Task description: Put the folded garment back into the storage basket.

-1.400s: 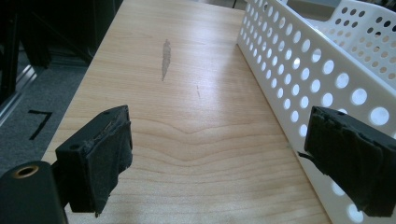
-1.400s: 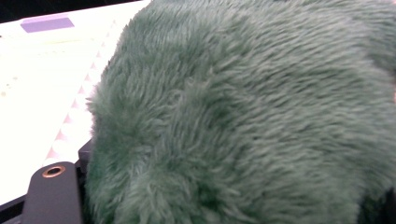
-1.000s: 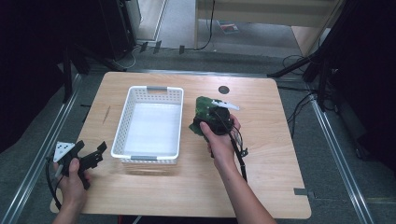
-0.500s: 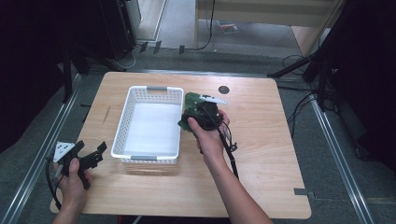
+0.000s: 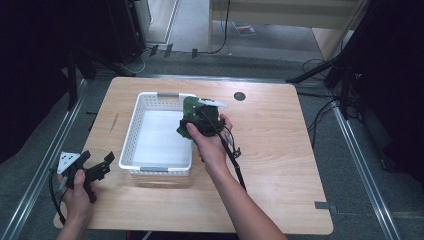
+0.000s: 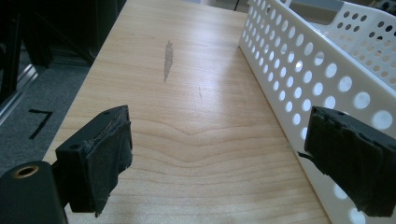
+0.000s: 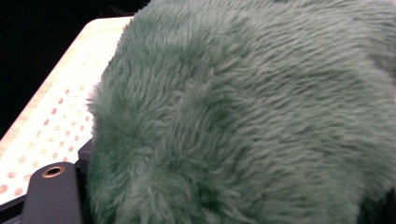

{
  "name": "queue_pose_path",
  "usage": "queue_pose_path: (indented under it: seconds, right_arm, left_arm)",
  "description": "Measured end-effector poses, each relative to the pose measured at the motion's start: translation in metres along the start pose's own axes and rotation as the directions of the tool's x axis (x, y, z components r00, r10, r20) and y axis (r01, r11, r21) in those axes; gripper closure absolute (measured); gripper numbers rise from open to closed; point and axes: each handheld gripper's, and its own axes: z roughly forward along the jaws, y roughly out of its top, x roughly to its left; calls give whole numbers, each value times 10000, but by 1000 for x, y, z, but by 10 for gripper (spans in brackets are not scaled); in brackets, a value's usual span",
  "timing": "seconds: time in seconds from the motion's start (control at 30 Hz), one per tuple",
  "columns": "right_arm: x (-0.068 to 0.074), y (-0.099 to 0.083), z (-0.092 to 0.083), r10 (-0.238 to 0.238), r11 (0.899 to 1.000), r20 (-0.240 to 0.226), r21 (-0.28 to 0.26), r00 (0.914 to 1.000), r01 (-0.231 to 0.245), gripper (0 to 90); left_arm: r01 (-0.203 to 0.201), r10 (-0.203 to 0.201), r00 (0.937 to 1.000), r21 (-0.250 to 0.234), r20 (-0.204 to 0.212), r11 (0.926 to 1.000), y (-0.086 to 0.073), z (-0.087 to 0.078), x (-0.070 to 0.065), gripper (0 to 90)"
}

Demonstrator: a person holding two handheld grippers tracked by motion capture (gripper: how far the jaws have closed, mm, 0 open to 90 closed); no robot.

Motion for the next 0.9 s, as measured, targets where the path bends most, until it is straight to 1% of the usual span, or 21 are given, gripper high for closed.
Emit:
queue_pose_path:
  seconds: [0.27, 0.43, 0.6, 0.63, 0.67, 0.73, 0.9]
  right_arm:
    - [24, 2, 6, -142, 9999, -283, 84, 9995, 144, 189]
    - [37, 0, 13, -112, 9999, -444, 122, 9990, 118, 189]
    - [48, -4, 22, 1, 9998, -562, 187, 9984, 10, 189]
    - [48, -4, 22, 1, 9998, -562, 187, 9984, 10, 189]
    - [52, -5, 26, 51, 9998, -606, 192, 9981, -39, 189]
    - [54, -6, 30, 91, 9998, -703, 161, 9975, -80, 188]
    - [60, -11, 42, 278, 9988, -616, 412, 9977, -253, 188]
  left_arm:
    - [12, -12, 10000, -8, 11, 10000, 0, 0, 0, 87]
    - [52, -52, 10000, -37, 30, 10000, 0, 0, 0, 87]
    - [55, -55, 10000, -47, 35, 10000, 0, 0, 0, 87]
    - [55, -55, 10000, -47, 35, 10000, 0, 0, 0, 87]
    - [59, -59, 10000, -42, 45, 10000, 0, -1, 1, 87]
    - [61, -61, 10000, -39, 53, 10000, 0, -1, 1, 87]
    - [67, -67, 10000, -42, 62, 10000, 0, -1, 1, 87]
